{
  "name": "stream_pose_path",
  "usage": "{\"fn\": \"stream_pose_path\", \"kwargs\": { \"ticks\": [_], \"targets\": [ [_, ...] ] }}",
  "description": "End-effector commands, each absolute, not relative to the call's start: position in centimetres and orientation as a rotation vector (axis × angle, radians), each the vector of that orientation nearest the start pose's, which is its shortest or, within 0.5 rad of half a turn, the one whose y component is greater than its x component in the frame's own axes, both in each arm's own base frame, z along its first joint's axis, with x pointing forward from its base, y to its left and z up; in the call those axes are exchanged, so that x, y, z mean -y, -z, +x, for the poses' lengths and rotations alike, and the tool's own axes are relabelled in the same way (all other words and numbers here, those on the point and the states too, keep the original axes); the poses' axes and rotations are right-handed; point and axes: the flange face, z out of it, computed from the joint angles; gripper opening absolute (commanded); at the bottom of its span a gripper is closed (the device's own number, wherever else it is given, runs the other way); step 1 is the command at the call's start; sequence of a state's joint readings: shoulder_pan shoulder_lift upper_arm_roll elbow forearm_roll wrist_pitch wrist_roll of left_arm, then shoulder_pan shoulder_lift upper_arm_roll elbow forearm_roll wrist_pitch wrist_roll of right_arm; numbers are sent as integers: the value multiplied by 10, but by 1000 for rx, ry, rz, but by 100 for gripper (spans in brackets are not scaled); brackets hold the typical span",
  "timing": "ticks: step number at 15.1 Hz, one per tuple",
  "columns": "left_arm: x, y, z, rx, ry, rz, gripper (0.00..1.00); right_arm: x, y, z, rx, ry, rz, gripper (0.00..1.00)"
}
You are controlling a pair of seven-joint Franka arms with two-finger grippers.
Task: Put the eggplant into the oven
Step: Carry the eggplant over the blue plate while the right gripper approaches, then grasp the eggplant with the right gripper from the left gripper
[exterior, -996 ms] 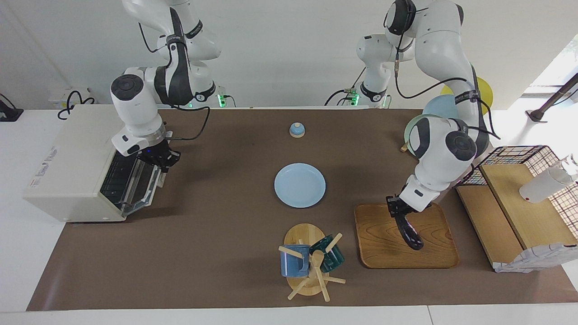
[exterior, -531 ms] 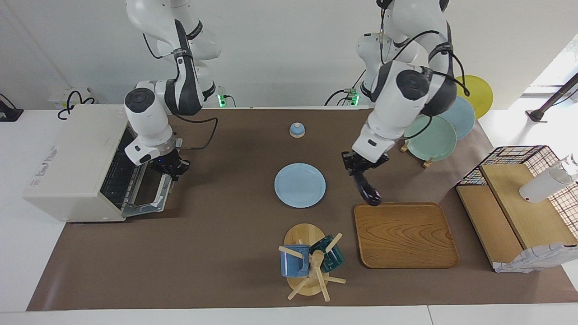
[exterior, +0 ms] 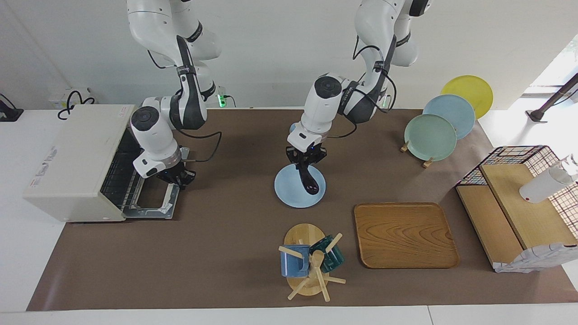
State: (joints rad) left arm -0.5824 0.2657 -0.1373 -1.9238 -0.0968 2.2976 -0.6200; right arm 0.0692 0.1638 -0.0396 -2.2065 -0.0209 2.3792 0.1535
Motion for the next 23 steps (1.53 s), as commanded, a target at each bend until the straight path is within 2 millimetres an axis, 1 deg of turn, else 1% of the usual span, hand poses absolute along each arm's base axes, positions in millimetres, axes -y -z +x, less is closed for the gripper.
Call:
{"fn": "stream_pose_path", "kwargs": {
  "ticks": [1, 2, 3, 4, 6, 8, 9, 10, 11, 12, 13, 14, 15, 16, 17, 18, 19, 20, 22, 23],
  "targets": [
    [413, -340, 472, -30, 37, -3309, 0, -42, -312, 550, -237, 48, -3146, 0],
    [416, -330, 472, -33, 42, -3312, 0, -56, -316, 552, -227, 61, -3140, 0],
    [419, -325, 471, -41, 44, -3313, 0, -68, -320, 554, -228, 69, -3117, 0],
    [419, -323, 470, -43, 41, -3312, 0, -81, -324, 558, -257, 72, -3072, 0],
    [419, -324, 470, -44, 42, -3314, 0, -99, -331, 561, -290, 76, -3008, 0],
    [418, -323, 470, -54, 35, -3308, 0, -125, -343, 564, -334, 90, -2956, 11],
    [418, -323, 469, -59, 29, -3306, 10, -135, -348, 566, -367, 100, -2939, 12],
    [416, -323, 471, -55, 25, -3304, 99, -146, -354, 570, -345, 101, -2938, 12],
    [413, -326, 474, -48, 33, -3306, 100, -152, -360, 574, -330, 95, -2937, 20],
    [409, -332, 478, -40, 36, -3307, 100, -153, -362, 575, -319, 56, -2947, 38],
    [395, -337, 489, -11, 27, -3301, 100, -157, -371, 579, -301, 39, -2954, 40],
    [379, -351, 502, 9, 31, -3301, 100, -160, -382, 582, -285, 18, -2958, 45],
    [367, -365, 510, 7, 21, -3295, 100, -168, -393, 586, -240, 7, -2977, 56],
    [351, -383, 520, 19, 7, -3288, 100, -175, -399, 592, -191, 4, -3011, 64],
    [331, -399, 533, 30, -10, -3281, 100, -186, -410, 596, -127, 25, -3048, 64],
    [313, -414, 545, 22, -16, -3278, 100, -205, -419, 596, -61, 46, -3065, 64],
    [290, -430, 556, 6, -9, -3278, 100, -231, -428, 597, -5, 56, -3069, 64],
    [265, -447, 568, 26, -1, -3278, 100, -257, -436, 600, 35, 50, -3070, 64],
    [227, -478, 582, 34, 1, -3275, 100, -319, -440, 604, 26, 64, -3101, 63],
    [204, -489, 586, 14, -4, -3266, 100, -344, -435, 609, -9, 85, -3126, 64]
  ]
}}
